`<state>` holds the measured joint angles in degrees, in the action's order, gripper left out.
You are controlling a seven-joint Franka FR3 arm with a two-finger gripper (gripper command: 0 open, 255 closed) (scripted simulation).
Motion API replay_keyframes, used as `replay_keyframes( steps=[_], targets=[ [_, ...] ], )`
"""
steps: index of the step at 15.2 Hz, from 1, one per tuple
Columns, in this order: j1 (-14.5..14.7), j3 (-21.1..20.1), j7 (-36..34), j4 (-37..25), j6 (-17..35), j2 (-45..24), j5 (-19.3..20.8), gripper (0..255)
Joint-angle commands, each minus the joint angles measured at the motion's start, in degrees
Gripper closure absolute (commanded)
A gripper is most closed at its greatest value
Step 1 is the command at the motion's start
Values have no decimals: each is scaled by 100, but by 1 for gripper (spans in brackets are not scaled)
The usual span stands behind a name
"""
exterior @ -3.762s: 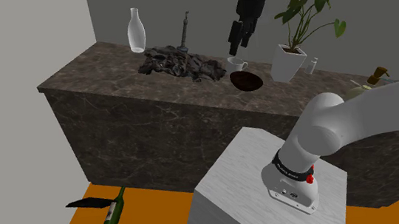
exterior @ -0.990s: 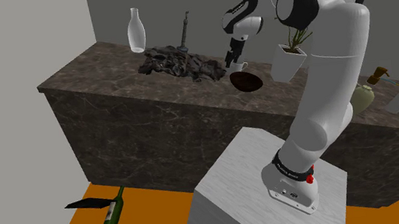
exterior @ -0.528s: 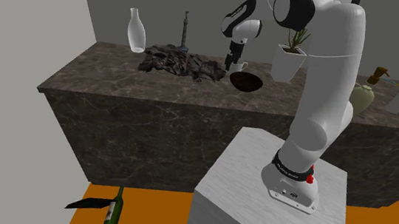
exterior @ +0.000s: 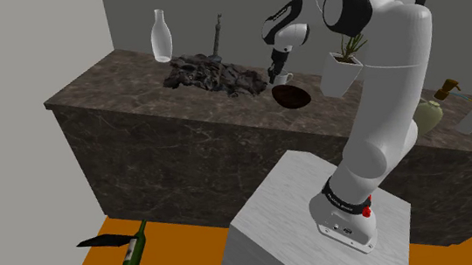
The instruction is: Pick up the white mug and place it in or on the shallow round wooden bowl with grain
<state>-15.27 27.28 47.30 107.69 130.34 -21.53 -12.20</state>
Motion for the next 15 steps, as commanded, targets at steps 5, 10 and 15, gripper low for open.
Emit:
replay_keyframes(
  steps=[5, 10, 15],
  targets=[
    [1, 2, 1, 9, 3, 6, 3, 255],
    [47, 66, -85, -126, -310, 205, 137, 255],
    [83, 117, -161, -295, -633, 381, 256, 255]
  ],
)
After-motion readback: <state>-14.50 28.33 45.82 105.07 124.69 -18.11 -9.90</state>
